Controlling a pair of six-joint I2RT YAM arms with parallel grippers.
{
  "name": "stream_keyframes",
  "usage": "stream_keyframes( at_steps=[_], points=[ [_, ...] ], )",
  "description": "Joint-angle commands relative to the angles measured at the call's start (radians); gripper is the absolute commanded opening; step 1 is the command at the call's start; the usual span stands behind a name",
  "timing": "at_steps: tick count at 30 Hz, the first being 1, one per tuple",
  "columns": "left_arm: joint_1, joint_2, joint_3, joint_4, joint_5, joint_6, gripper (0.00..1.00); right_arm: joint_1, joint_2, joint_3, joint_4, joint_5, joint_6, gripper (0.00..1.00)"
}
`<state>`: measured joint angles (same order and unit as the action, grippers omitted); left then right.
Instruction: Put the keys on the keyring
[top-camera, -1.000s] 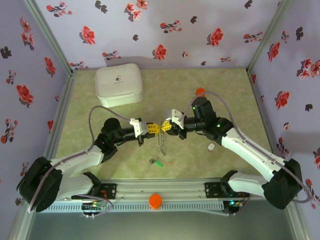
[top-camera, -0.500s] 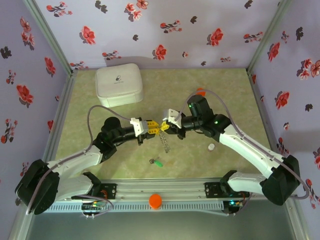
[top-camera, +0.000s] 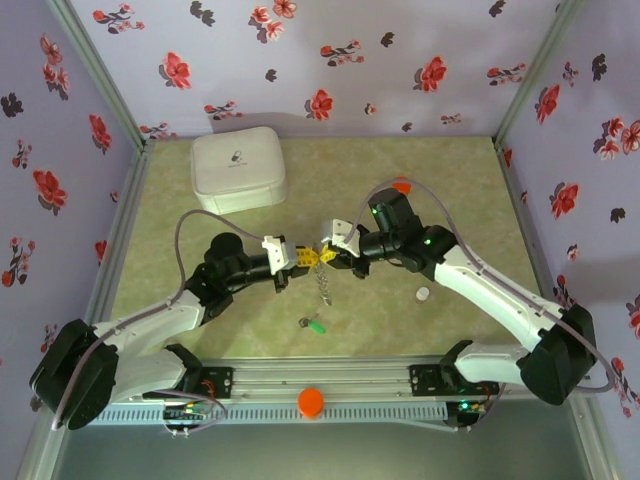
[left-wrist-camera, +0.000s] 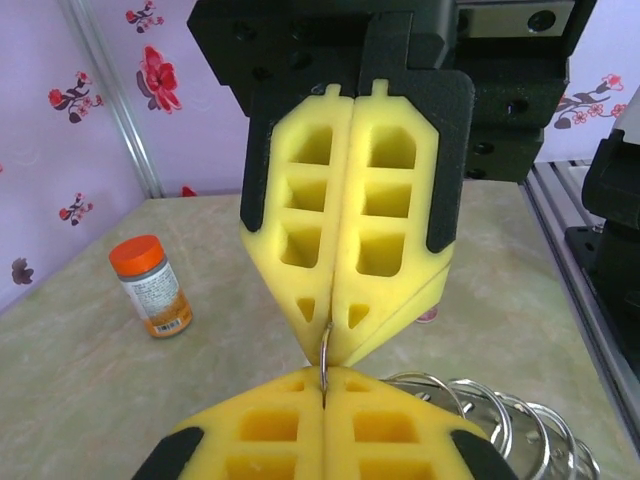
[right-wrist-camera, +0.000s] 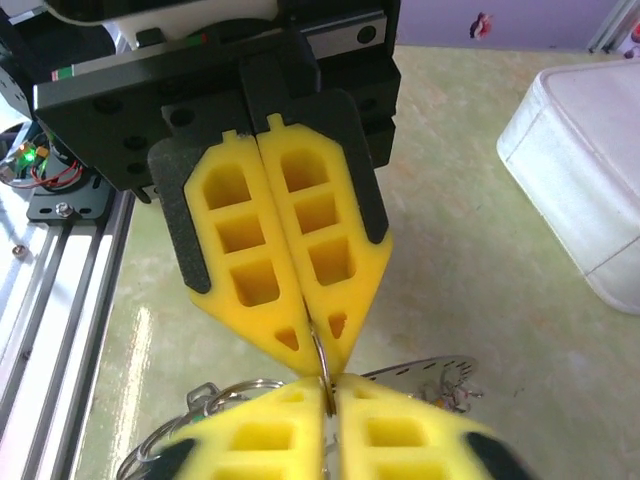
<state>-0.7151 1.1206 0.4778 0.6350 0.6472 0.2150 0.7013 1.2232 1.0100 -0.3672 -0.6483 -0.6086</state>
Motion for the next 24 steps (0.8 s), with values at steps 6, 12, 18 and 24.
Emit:
stream_keyframes(
  at_steps=[6,12,18,24],
  points=[
    [0.002,-0.105,-0.068,0.094,-0.234,-0.035,0.00,-0.069,-0.239,-0.222,0.189,0.150,0.275,0.46],
    [0.008,-0.258,-0.164,0.096,-0.589,-0.049,0.00,0.026,-0.191,-0.240,0.179,0.380,0.459,0.44],
    [0.018,-0.367,-0.224,0.041,-0.824,-0.064,0.00,0.179,-0.083,-0.389,0.463,0.478,0.601,0.45],
    [0.025,-0.421,-0.255,0.016,-0.883,-0.097,0.00,0.247,0.116,-0.440,0.545,0.404,0.714,0.45]
  ],
)
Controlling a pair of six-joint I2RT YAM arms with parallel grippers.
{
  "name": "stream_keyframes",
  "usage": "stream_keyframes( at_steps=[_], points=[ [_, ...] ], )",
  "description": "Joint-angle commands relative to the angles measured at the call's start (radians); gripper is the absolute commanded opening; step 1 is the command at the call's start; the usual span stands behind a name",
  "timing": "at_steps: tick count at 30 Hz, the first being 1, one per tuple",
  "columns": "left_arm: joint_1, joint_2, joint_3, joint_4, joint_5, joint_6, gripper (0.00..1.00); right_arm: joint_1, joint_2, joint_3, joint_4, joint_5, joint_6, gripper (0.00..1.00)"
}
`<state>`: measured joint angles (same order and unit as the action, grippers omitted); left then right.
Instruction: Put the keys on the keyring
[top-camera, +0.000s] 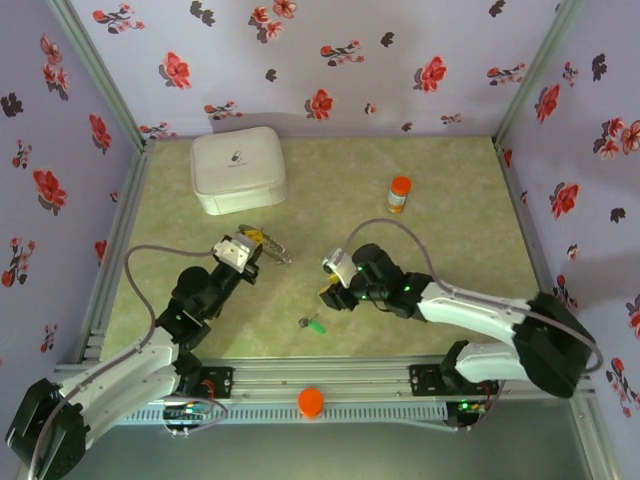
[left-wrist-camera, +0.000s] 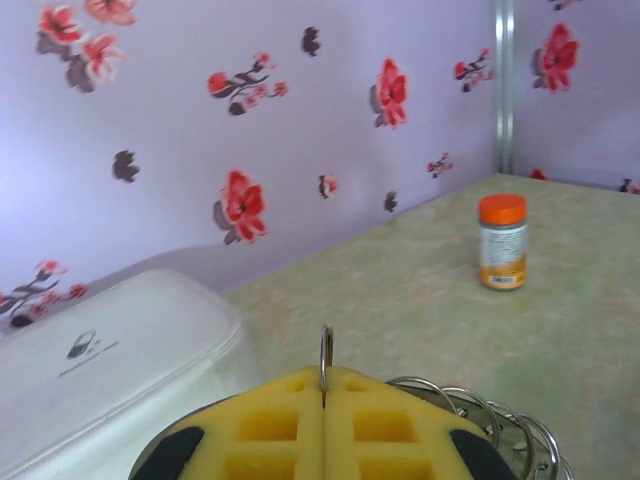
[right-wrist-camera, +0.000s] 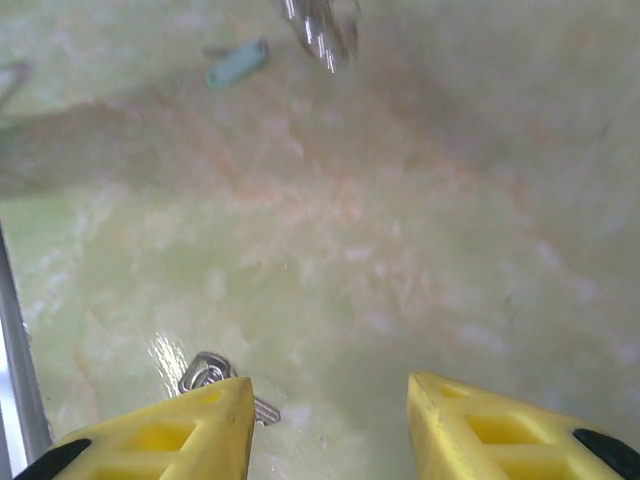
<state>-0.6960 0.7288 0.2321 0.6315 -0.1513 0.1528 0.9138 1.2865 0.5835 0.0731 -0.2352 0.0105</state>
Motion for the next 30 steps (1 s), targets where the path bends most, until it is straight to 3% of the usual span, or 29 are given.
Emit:
stream_keyframes(
  at_steps=[1,10,18,23,30],
  points=[
    [0.006,-0.036,-0.015,0.017,-0.089,-0.039,0.00,0.052,0.081,-0.017,0.115,-0.014,0.102,0.46],
    [0.007,-0.073,-0.030,0.007,-0.079,-0.040,0.00,0.150,0.246,0.012,0.162,0.021,0.082,0.52],
    [0.010,-0.076,-0.029,0.007,-0.055,-0.038,0.00,0.178,0.349,0.084,0.102,0.050,0.024,0.48],
    [0.010,-0.075,-0.027,0.005,-0.049,-0.035,0.00,0.179,0.334,0.093,0.051,0.088,-0.011,0.36],
    [0.015,-0.068,-0.024,0.003,-0.033,-0.029,0.00,0.178,0.215,0.044,-0.020,0.103,-0.008,0.11]
  ],
)
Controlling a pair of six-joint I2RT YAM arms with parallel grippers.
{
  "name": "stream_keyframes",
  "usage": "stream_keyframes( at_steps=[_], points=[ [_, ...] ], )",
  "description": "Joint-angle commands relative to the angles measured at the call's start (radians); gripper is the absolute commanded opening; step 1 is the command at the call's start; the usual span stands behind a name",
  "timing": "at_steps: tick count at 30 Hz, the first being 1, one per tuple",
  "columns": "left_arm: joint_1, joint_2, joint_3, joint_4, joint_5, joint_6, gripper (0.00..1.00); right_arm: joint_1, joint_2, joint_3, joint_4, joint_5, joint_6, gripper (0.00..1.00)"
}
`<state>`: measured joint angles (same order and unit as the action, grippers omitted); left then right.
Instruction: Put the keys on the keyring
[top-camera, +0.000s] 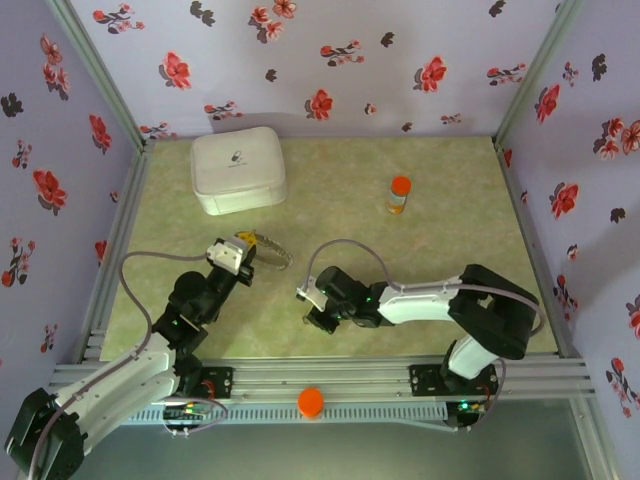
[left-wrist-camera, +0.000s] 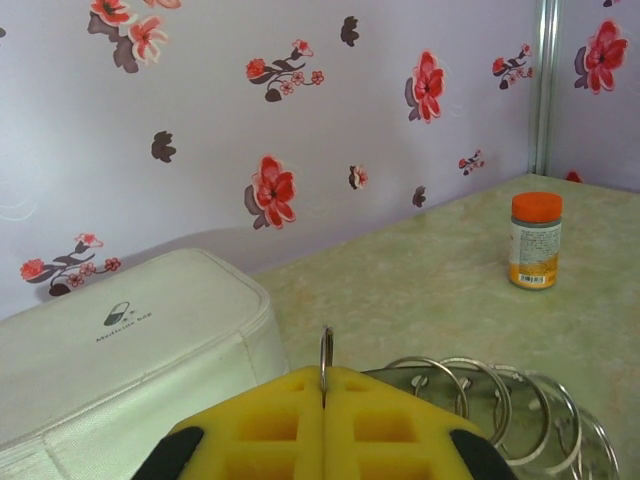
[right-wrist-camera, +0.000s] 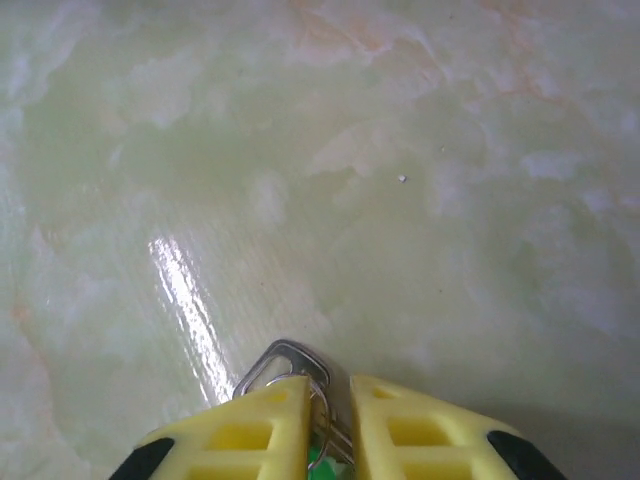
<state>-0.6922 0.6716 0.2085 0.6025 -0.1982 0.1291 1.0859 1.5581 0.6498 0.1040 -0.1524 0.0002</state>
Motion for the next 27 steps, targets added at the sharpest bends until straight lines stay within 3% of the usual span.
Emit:
stream_keyframes(
  at_steps=[1,3,8,10,11,15,20,27],
  points=[
    [0.011,-0.008,0.000,0.033,0.017,-0.006,0.00,0.004,-0.075,-0.032,-0.056,0.023,0.018,0.06],
    [0.011,0.001,0.003,0.032,0.030,-0.007,0.00,-0.003,-0.102,-0.045,-0.068,0.030,0.056,0.00],
    [0.011,0.034,0.019,0.026,0.085,-0.009,0.00,-0.027,-0.154,-0.067,-0.083,0.045,0.138,0.02],
    [0.012,0.047,0.021,0.038,0.091,-0.008,0.00,-0.020,-0.147,-0.059,-0.089,0.018,0.142,0.30],
    [0.012,0.054,0.022,0.045,0.089,-0.006,0.00,-0.009,-0.135,-0.049,-0.096,0.009,0.136,0.38],
    [0.013,0.071,0.029,0.057,0.090,-0.010,0.00,0.029,-0.059,-0.006,-0.090,0.013,0.112,0.48],
    [0.013,0.064,0.045,0.034,0.101,-0.014,0.00,0.046,0.005,0.023,-0.091,0.041,0.096,0.51],
    [0.013,0.103,0.072,0.050,0.115,0.005,0.00,0.075,0.021,0.029,-0.174,0.088,0.062,0.48]
  ],
)
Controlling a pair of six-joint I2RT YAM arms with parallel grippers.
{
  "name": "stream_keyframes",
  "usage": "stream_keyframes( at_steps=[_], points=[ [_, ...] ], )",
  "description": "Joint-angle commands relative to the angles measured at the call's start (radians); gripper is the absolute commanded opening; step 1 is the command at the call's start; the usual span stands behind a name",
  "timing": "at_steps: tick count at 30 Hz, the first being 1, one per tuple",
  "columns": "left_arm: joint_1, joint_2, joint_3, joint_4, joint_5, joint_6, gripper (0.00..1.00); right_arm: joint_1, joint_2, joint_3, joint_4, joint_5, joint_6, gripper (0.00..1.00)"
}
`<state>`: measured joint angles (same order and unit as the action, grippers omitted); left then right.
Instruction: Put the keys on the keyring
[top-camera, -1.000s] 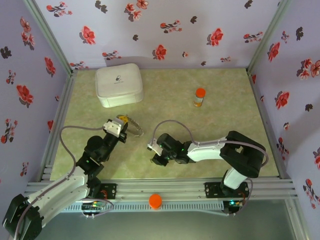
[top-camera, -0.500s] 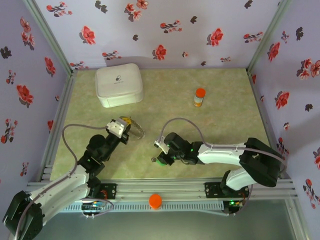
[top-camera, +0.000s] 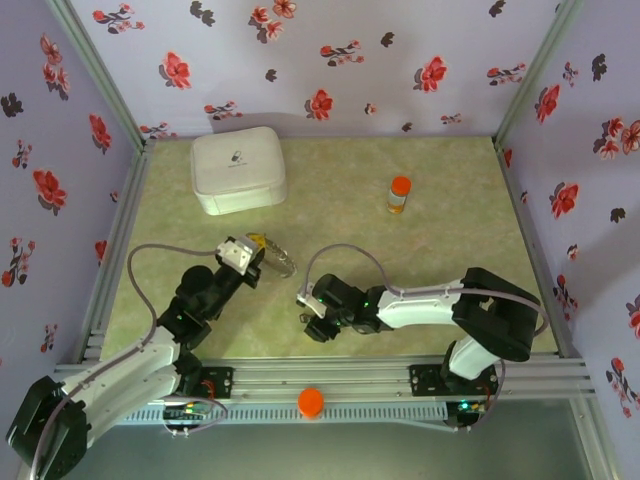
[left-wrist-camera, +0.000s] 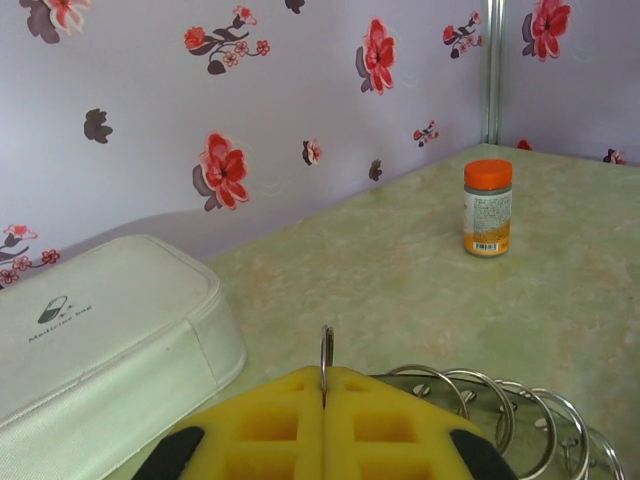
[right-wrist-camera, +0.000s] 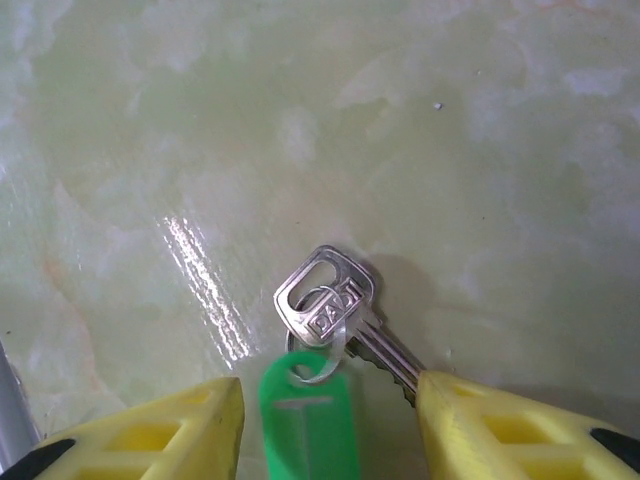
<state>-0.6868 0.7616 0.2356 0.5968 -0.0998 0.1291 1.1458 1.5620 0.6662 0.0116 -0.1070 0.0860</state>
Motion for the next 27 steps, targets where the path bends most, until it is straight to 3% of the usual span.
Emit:
stream_keyframes(
  at_steps=[1,7,12,17,21,24,27],
  points=[
    [0.007,0.021,0.046,0.066,0.018,0.006,0.00,0.016,0.012,0.008,-0.087,0.056,-0.018,0.46],
    [0.010,0.064,0.057,0.089,0.033,0.010,0.00,0.015,-0.064,-0.044,-0.086,0.204,0.054,0.25],
    [0.011,0.099,0.057,0.090,0.048,0.004,0.00,-0.003,-0.116,-0.081,-0.102,0.309,0.148,0.19],
    [0.012,0.125,0.103,0.093,0.066,-0.008,0.00,-0.074,-0.139,-0.086,-0.155,0.332,0.246,0.18],
    [0.012,0.150,0.114,0.097,0.082,-0.014,0.00,-0.127,-0.173,-0.101,-0.180,0.361,0.302,0.22],
    [0.011,0.172,0.120,0.103,0.099,-0.014,0.00,-0.135,-0.212,-0.114,-0.180,0.368,0.313,0.40],
    [0.011,0.192,0.122,0.118,0.117,-0.022,0.00,-0.138,-0.244,-0.113,-0.189,0.358,0.315,0.49]
  ],
)
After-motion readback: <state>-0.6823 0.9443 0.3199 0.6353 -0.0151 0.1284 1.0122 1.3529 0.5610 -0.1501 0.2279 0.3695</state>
